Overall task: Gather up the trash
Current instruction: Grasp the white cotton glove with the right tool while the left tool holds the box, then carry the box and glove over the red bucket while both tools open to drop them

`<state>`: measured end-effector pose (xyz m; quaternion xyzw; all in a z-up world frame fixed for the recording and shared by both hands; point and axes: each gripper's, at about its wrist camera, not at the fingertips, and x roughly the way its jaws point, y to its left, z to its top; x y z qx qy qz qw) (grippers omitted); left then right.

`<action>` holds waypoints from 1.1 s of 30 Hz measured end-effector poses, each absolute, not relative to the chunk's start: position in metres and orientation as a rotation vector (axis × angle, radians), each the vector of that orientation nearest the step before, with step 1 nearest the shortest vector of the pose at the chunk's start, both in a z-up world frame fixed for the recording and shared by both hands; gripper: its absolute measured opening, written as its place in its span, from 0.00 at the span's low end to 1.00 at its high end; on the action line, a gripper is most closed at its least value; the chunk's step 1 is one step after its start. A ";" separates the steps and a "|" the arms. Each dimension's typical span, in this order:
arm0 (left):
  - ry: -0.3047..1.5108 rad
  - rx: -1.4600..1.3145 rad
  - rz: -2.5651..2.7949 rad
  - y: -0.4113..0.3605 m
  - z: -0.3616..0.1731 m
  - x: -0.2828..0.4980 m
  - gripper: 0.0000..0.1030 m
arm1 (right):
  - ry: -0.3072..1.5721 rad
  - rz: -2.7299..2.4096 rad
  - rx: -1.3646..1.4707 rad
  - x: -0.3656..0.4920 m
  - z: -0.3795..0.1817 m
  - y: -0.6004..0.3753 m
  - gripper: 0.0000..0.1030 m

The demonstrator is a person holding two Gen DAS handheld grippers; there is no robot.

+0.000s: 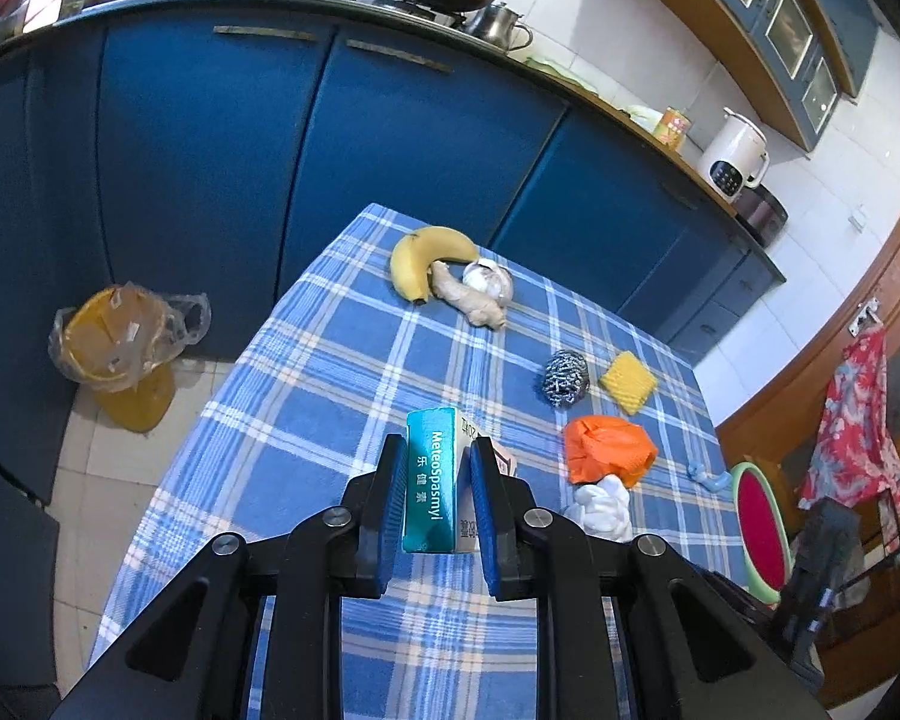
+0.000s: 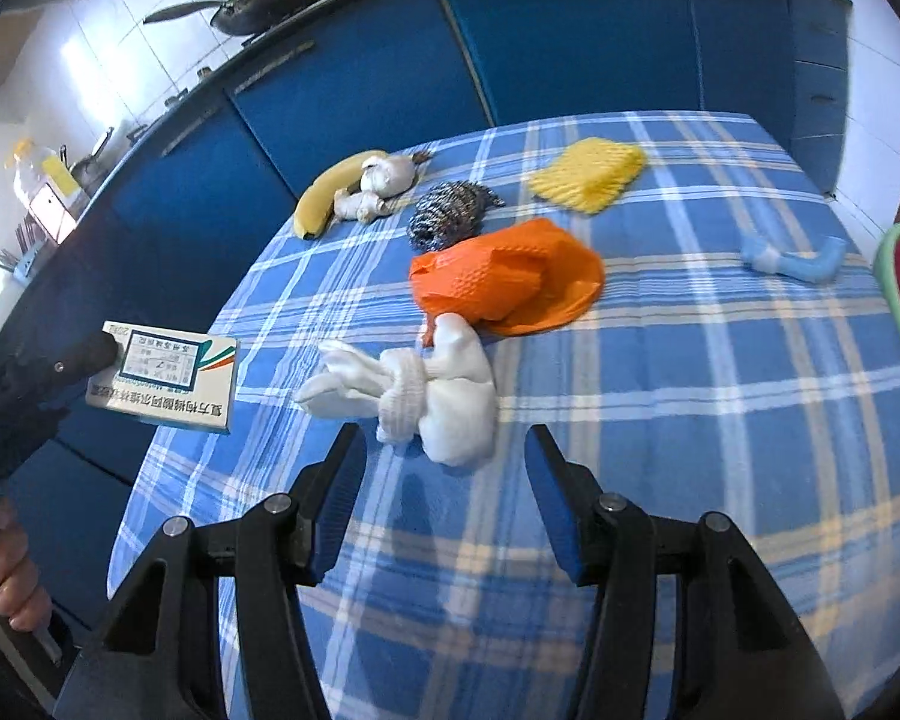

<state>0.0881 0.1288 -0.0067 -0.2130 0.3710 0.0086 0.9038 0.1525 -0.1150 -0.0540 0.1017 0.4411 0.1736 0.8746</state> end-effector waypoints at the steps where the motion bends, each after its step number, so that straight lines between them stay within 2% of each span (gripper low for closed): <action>1: 0.766 -0.443 0.015 0.129 -0.007 0.088 0.21 | 0.924 0.362 0.209 0.155 -0.055 -0.113 0.55; 4: 0.766 -0.445 0.008 0.129 -0.007 0.088 0.21 | 0.948 0.363 0.206 0.164 -0.063 -0.108 0.53; 7: 0.768 -0.445 0.001 0.126 -0.008 0.089 0.21 | 0.972 0.379 0.226 0.168 -0.070 -0.107 0.38; 8: 0.769 -0.443 -0.002 0.125 -0.008 0.090 0.21 | 0.971 0.376 0.226 0.168 -0.070 -0.109 0.30; 11: 0.770 -0.434 -0.017 0.119 -0.006 0.091 0.21 | 0.962 0.379 0.239 0.164 -0.068 -0.113 0.19; 33: 0.774 -0.334 -0.278 0.017 0.023 0.108 0.20 | 0.773 0.207 0.382 0.081 -0.022 -0.242 0.16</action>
